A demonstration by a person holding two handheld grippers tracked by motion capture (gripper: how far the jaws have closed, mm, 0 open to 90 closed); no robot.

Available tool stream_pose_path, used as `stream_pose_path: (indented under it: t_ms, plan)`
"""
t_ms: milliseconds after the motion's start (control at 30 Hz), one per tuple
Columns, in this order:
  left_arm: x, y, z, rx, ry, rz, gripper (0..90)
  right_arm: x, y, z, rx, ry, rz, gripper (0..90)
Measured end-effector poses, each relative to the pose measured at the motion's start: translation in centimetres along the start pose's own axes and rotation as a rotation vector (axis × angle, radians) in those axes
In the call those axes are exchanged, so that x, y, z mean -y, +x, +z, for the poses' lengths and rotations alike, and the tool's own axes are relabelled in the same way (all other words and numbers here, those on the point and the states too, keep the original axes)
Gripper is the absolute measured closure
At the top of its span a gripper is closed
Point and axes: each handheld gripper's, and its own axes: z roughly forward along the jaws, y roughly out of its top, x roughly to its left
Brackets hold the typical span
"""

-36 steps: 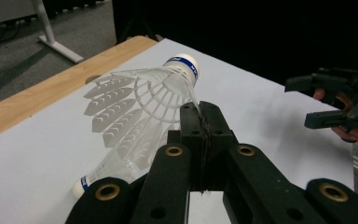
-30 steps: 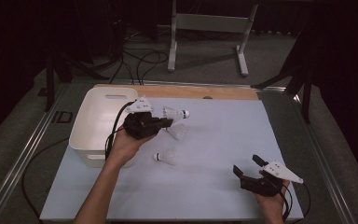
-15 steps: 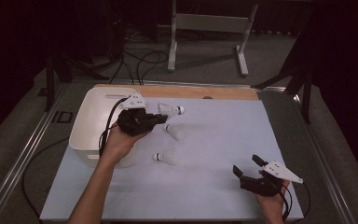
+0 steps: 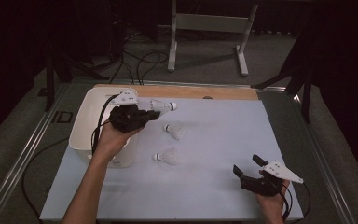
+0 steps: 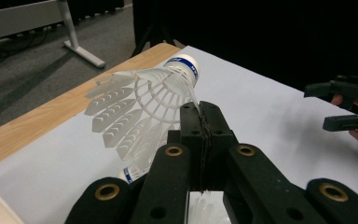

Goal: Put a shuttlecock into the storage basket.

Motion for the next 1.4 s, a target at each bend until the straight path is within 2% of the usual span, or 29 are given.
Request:
stream_pose_path:
  t_ms: [533, 1400]
  plan:
    - [0.5, 1.4, -1.4, -0.043, 0.014, -0.006, 90.0, 0.0, 0.0, 0.0, 0.002, -0.001, -0.001, 10.0]
    - [1.3, 2.8, -2.9, -0.073, 0.019, -0.007, 90.0, 0.0, 0.0, 0.0, 0.002, 0.000, 0.000, 9.9]
